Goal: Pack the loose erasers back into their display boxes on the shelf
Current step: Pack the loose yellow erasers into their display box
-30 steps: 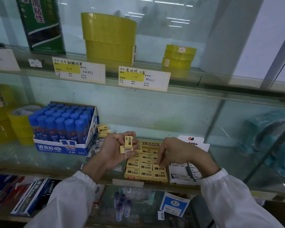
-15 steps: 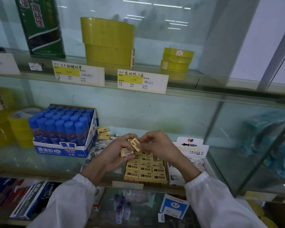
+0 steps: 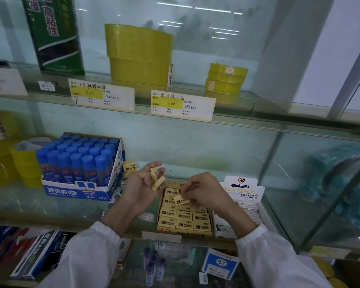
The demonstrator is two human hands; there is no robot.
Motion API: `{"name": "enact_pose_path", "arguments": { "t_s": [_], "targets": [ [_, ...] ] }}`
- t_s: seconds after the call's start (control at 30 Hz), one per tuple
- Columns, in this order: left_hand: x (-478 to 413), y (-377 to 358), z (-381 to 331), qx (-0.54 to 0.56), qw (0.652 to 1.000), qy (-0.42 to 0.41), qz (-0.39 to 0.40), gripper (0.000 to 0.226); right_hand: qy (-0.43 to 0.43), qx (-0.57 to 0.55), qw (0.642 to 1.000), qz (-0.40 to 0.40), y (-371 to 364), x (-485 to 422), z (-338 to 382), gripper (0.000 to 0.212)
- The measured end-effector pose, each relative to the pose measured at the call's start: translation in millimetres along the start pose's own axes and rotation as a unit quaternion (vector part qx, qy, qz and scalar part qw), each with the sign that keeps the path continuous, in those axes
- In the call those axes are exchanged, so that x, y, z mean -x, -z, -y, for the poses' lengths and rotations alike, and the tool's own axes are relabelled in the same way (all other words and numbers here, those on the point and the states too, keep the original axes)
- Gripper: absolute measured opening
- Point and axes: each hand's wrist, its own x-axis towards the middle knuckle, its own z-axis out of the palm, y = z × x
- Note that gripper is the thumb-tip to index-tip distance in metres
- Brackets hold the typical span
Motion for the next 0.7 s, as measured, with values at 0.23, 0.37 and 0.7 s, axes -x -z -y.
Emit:
{"name": "enact_pose_path", "arguments": {
  "t_s": [0.23,0.37,0.7],
  "targets": [
    [2.7,-3.8,2.8,-0.076,0.997,0.020,0.019,0.066,-0.025,0.056,0.998,0.035,7.8,0.5,-2.3,0.009],
    [2.2,-4.9,4.7,-0.074,0.997,0.022,0.029,0.049,-0.014,0.124,0.991,0.044,15.6,0.8,-1.7,0.015],
    [2.0,-7.4,13.0,-0.266,0.964,-0.026,-0.007,0.026,0.089,0.371,0.918,0.107,18.7,6.3,6.6,0.026]
  ]
}}
